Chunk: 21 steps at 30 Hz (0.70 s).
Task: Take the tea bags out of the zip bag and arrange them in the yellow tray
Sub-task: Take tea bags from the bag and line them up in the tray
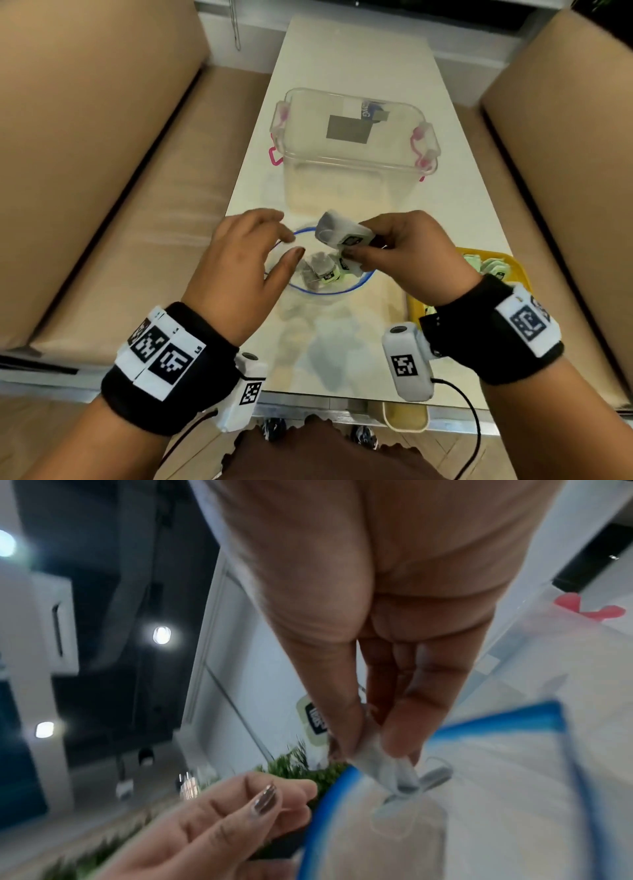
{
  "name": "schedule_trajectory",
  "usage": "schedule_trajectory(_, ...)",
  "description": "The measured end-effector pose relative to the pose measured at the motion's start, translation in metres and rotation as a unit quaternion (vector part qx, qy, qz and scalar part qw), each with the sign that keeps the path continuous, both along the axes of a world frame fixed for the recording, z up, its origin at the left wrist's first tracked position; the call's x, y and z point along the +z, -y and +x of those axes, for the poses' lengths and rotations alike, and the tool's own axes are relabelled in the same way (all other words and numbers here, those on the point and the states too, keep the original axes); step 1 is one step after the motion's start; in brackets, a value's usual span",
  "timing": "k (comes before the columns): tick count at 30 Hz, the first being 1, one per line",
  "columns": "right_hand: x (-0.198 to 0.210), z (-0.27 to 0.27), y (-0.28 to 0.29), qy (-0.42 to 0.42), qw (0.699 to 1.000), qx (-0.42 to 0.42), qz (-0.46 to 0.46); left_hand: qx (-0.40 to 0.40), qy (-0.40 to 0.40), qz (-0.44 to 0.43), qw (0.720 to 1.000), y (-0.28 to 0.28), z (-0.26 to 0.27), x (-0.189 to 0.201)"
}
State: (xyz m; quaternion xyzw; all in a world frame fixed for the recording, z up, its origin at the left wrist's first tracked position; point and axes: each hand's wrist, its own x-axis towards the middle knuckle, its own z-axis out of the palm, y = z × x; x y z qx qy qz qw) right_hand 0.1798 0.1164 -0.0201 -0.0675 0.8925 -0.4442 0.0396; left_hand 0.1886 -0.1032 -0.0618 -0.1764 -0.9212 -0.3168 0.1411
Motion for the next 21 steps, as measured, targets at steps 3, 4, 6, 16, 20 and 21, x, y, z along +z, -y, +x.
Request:
schedule_trajectory(3, 0.011, 0.001, -0.016, 0.047, 0.985, 0.023, -0.166, -0.040, 0.024, 0.084, 0.995, -0.022, 0.001, 0.010)
schedule_trajectory(4, 0.013, 0.001, -0.021, 0.055, 0.977, 0.032, -0.204, -0.054, 0.066, 0.123, 0.989, -0.031, 0.002, 0.012)
schedule_trajectory(6, 0.013, 0.001, -0.031, 0.072, 0.966, 0.042, -0.244, -0.078, 0.156, 0.185, 0.967, -0.049, 0.004, 0.016)
schedule_trajectory(16, 0.002, 0.010, -0.077, 0.128, 0.969, 0.056, -0.202, -0.121, 0.326, 0.342, 0.873, -0.121, -0.004, 0.021)
schedule_trajectory(20, 0.000, 0.012, -0.083, 0.119, 0.973, 0.043, -0.191, -0.119, 0.303, 0.355, 0.876, -0.129, -0.001, 0.014)
schedule_trajectory(21, -0.001, 0.013, -0.085, 0.115, 0.973, 0.034, -0.195, -0.113, 0.303, 0.367, 0.872, -0.132, -0.001, 0.013)
